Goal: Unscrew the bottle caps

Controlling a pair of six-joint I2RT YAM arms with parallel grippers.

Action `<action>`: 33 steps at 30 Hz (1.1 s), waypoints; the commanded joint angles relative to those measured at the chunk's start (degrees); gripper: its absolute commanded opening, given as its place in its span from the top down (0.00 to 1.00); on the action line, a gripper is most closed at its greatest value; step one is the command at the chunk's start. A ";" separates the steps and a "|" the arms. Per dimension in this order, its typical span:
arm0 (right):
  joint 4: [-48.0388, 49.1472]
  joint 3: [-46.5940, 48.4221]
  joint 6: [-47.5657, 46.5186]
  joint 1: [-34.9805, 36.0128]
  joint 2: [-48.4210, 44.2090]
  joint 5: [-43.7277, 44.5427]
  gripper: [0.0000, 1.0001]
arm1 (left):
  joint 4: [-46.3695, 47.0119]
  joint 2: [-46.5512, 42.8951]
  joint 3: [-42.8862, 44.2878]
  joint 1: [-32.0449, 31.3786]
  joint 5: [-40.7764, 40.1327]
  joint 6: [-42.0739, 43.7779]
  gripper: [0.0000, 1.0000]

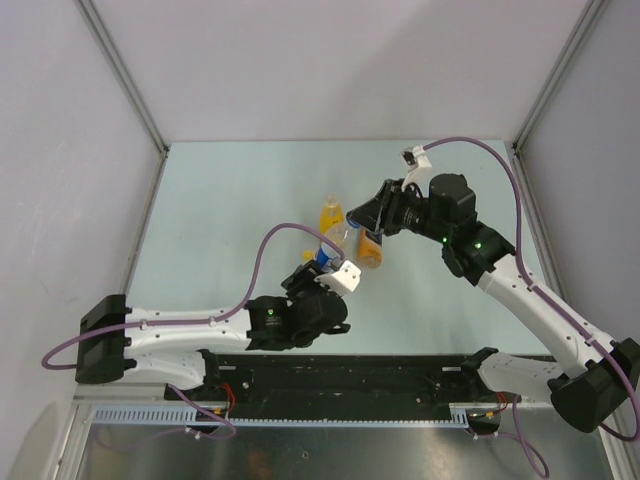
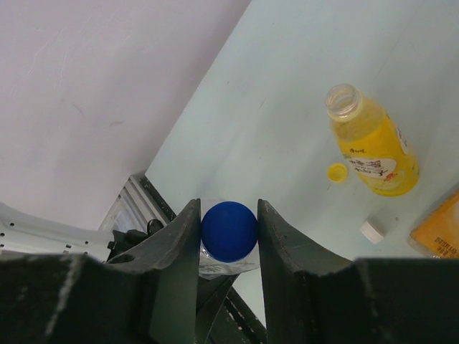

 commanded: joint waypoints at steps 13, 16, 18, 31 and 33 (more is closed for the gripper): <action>10.55 -0.20 -8.18 0.00 -4.26 -17.06 1.00 | 20.76 -19.13 -12.19 0.99 26.85 3.62 1.00; 13.17 -0.88 -8.85 -0.75 -5.19 -22.14 1.00 | 26.11 -24.67 -16.12 1.89 37.36 6.14 1.00; 14.25 -1.28 -9.85 -0.89 -6.37 -24.06 1.00 | 28.23 -27.37 -17.74 2.61 43.44 6.67 1.00; 17.29 -2.56 -16.82 -1.49 -8.55 -41.09 1.00 | 32.28 -33.31 -17.69 6.58 76.05 6.07 1.00; 18.44 -3.02 -17.38 -1.45 -8.95 -43.10 1.00 | 32.78 -34.14 -17.48 7.43 80.81 5.95 1.00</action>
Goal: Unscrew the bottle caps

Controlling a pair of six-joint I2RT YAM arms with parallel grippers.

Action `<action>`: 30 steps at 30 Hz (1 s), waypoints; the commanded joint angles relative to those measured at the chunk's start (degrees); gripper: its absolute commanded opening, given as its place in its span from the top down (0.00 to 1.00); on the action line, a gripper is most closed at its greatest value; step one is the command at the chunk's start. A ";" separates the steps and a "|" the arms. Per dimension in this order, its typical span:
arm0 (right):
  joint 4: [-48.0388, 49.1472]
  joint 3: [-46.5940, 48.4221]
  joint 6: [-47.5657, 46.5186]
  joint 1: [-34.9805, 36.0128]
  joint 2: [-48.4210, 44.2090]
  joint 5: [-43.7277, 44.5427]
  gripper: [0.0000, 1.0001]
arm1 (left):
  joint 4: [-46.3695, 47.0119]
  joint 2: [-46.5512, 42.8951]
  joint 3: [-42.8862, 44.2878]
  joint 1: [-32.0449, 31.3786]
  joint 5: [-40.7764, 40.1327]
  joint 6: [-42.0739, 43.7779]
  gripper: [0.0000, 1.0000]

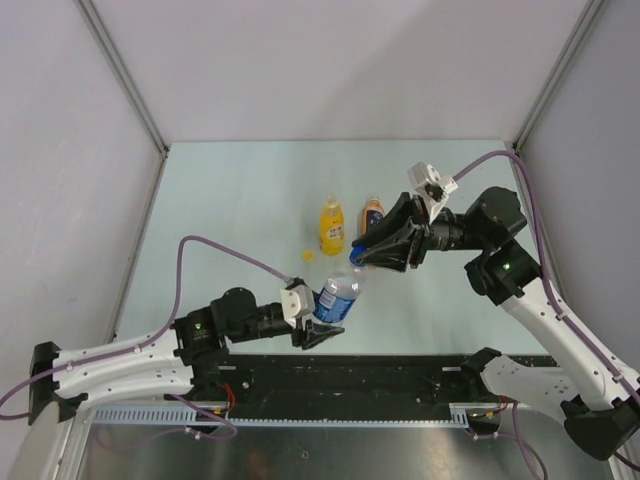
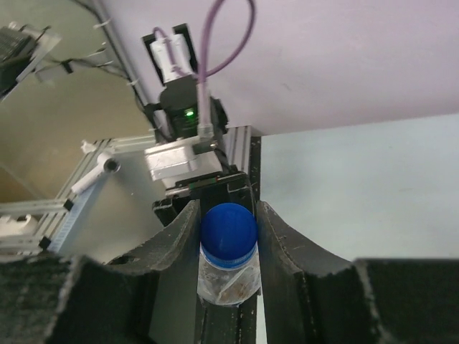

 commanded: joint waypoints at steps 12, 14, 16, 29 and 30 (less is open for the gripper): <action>5.00 -2.77 -9.56 1.24 -1.63 -12.17 1.00 | 9.50 -2.22 2.46 1.67 34.26 2.29 1.00; 4.79 -2.83 -9.85 1.52 -1.75 -11.35 1.00 | 9.51 -1.83 2.36 1.76 33.61 2.19 1.00; 4.45 -2.77 -9.80 1.64 -2.07 -9.74 1.00 | 9.51 -1.71 2.13 1.84 31.97 2.17 1.00; 3.22 -2.79 -8.97 1.67 -5.16 -2.75 0.20 | 5.47 -0.48 -0.36 3.69 17.15 2.60 1.00; 3.10 -2.78 -9.02 1.69 -5.34 -2.57 0.16 | 5.07 -0.28 -0.42 3.72 16.19 2.61 1.00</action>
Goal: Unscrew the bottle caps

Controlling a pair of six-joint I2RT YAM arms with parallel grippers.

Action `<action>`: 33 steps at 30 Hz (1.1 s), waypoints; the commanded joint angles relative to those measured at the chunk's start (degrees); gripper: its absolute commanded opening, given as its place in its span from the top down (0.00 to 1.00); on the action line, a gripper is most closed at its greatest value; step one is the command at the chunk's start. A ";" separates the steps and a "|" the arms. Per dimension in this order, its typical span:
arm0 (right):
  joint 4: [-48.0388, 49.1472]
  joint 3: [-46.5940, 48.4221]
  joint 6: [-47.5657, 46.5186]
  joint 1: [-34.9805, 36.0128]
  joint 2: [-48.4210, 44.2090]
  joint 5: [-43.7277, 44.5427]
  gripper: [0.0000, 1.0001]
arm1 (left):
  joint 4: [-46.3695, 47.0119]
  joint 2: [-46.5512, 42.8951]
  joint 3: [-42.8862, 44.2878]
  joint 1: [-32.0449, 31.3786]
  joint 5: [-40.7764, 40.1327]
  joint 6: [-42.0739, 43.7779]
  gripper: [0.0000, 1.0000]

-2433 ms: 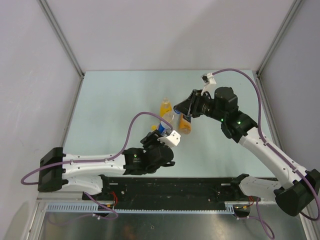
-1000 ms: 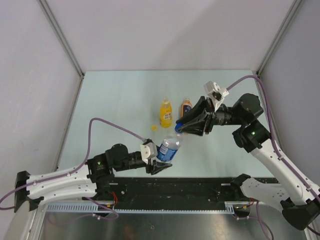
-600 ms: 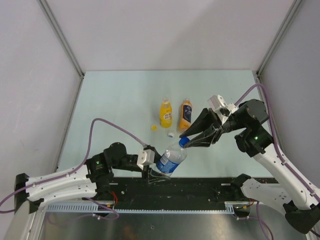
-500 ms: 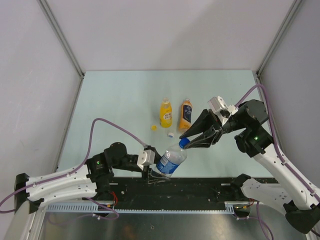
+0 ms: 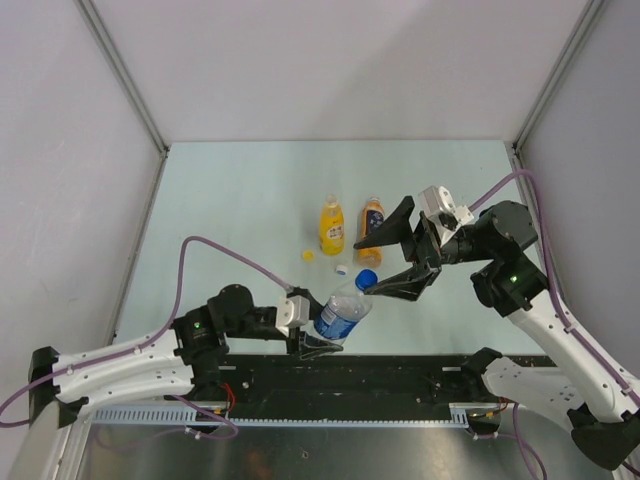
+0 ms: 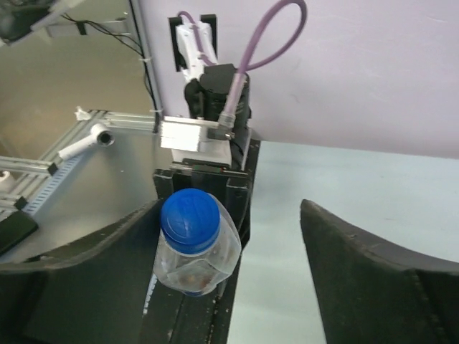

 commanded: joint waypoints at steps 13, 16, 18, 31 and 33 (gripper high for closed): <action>2.02 -0.13 1.11 -0.25 -3.03 3.76 0.01 | -0.10 -0.62 -0.42 0.66 -19.98 2.88 1.00; 3.17 -0.15 2.57 -0.20 -3.23 6.48 0.01 | -0.35 -0.25 -0.23 0.67 -22.73 2.74 1.00; 3.46 -0.12 3.57 -0.24 -3.14 10.16 0.01 | -0.79 0.54 0.18 0.67 -25.55 2.57 1.00; -0.28 0.73 10.97 -1.33 0.14 32.67 0.01 | -6.04 10.21 4.79 0.04 -49.19 -0.08 1.00; -2.22 1.33 11.69 -1.40 0.93 36.48 0.01 | -6.17 10.54 5.22 -0.61 -53.13 -0.09 1.00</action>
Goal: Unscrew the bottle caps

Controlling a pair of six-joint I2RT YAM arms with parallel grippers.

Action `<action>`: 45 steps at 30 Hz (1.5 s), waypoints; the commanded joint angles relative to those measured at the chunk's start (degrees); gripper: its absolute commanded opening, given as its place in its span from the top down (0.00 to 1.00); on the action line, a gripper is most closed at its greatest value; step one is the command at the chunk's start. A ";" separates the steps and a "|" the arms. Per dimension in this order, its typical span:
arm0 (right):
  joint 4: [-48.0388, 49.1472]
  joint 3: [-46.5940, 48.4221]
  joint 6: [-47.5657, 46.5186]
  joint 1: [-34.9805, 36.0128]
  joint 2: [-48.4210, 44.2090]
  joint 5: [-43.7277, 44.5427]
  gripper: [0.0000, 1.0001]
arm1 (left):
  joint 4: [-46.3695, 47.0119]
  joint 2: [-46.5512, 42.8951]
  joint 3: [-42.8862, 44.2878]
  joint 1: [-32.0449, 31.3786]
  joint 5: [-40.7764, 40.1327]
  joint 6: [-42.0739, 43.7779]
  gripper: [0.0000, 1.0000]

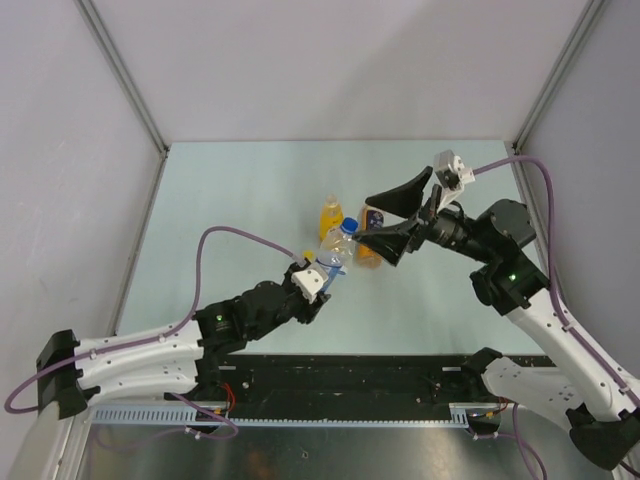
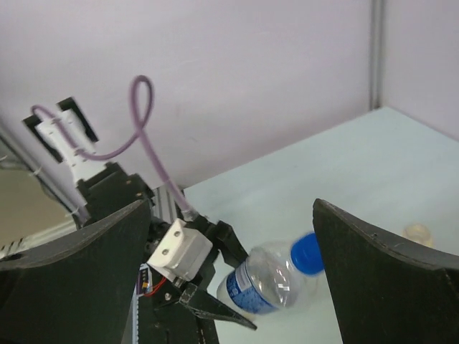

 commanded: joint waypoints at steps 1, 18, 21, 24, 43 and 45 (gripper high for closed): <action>-3.13 2.10 3.28 -0.41 1.41 11.18 0.01 | 0.59 0.38 4.03 -1.05 -12.38 -0.95 1.00; -7.75 4.27 10.85 -1.07 9.97 16.70 0.09 | -5.61 13.03 12.62 -8.60 -35.28 2.35 1.00; -8.18 4.27 11.89 -1.67 10.99 16.33 0.13 | -5.85 13.59 13.40 -8.78 -35.67 2.81 1.00; -7.78 4.32 12.84 -1.88 11.92 15.26 0.22 | -5.88 13.68 13.72 -8.89 -35.78 3.16 1.00; -6.12 4.29 14.73 -2.07 13.91 10.35 0.67 | -6.29 13.92 14.08 -9.33 -35.98 3.18 1.00; -6.10 4.29 14.72 -2.13 13.81 10.22 0.84 | -6.36 13.89 14.07 -9.38 -35.87 3.07 1.00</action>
